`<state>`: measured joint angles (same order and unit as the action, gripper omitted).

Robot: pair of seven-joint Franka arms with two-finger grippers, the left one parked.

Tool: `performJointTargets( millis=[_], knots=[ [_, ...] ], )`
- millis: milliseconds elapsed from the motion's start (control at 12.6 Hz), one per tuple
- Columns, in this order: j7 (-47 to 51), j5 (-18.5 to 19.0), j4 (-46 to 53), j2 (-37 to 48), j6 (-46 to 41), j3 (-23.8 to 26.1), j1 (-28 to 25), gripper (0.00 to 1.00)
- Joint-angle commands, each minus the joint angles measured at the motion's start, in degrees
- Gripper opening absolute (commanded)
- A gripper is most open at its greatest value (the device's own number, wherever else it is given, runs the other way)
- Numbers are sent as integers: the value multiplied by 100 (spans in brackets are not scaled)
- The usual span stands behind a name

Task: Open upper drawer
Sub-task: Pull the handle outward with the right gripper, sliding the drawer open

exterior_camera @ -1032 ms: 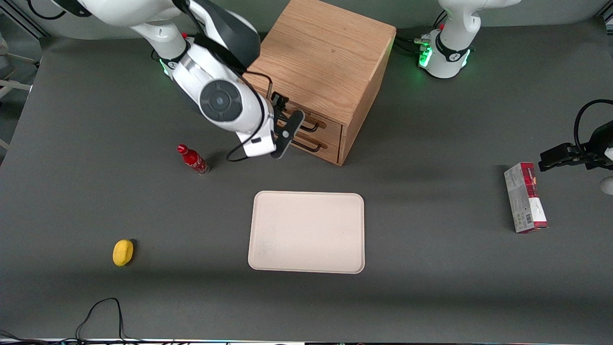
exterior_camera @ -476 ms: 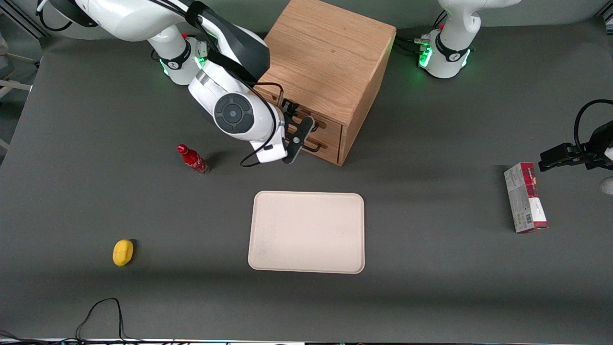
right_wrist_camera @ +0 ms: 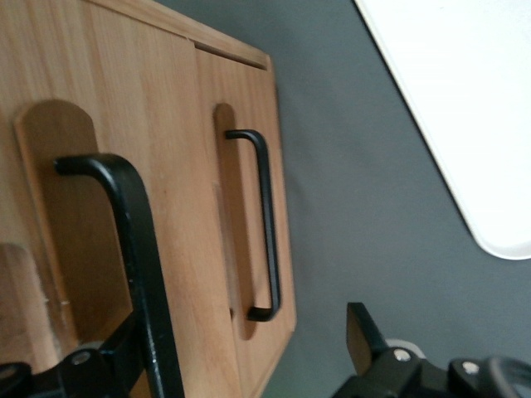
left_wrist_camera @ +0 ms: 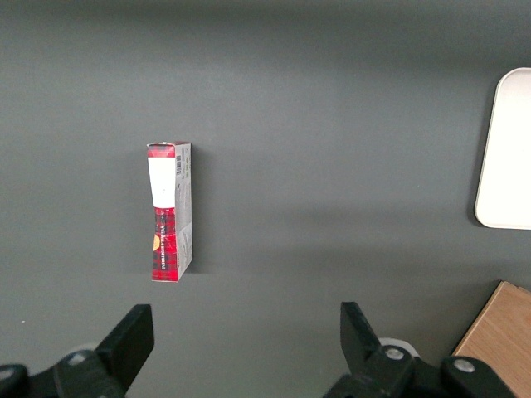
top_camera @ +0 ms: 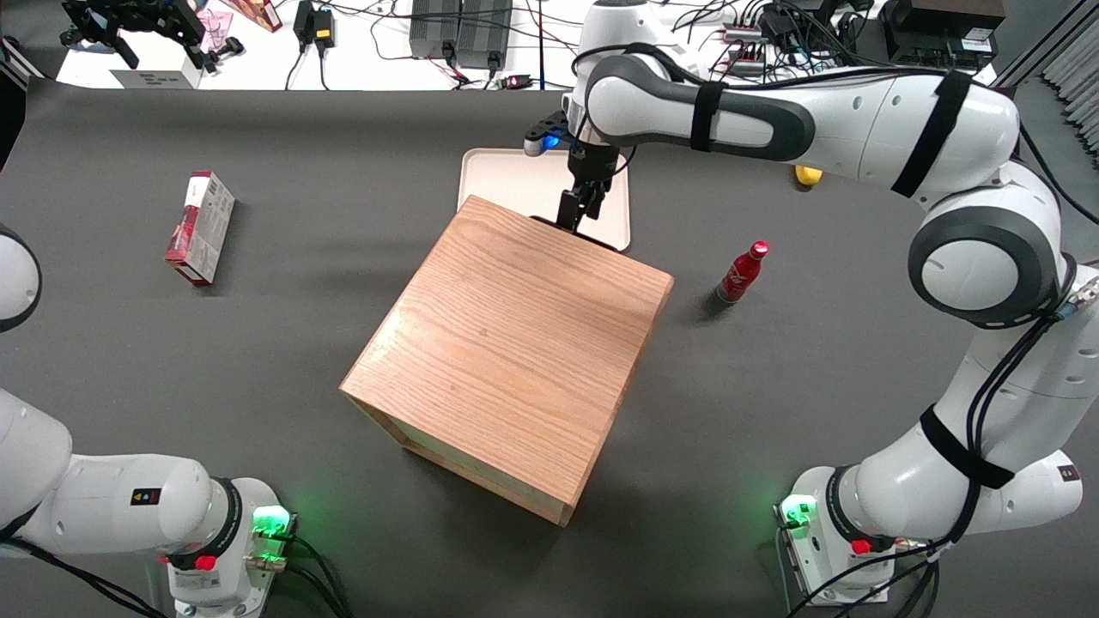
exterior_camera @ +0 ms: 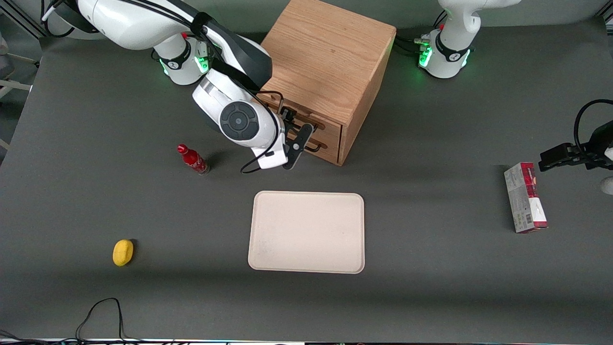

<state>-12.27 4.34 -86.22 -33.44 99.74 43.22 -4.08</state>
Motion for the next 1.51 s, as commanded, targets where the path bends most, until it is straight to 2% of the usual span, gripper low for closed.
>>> performJointTargets(
  millis=[0,159,635,1032,1429],
  knots=[
    [-389,461,349,-258,55,-41,30,100],
    [-687,612,841,-478,28,-286,39,100],
    [-1865,603,1905,-900,46,-1103,65,100],
    [-1736,629,2056,-796,11,-1175,92,100],
    [-1358,542,2171,80,-631,-1219,179,100]
  ],
)
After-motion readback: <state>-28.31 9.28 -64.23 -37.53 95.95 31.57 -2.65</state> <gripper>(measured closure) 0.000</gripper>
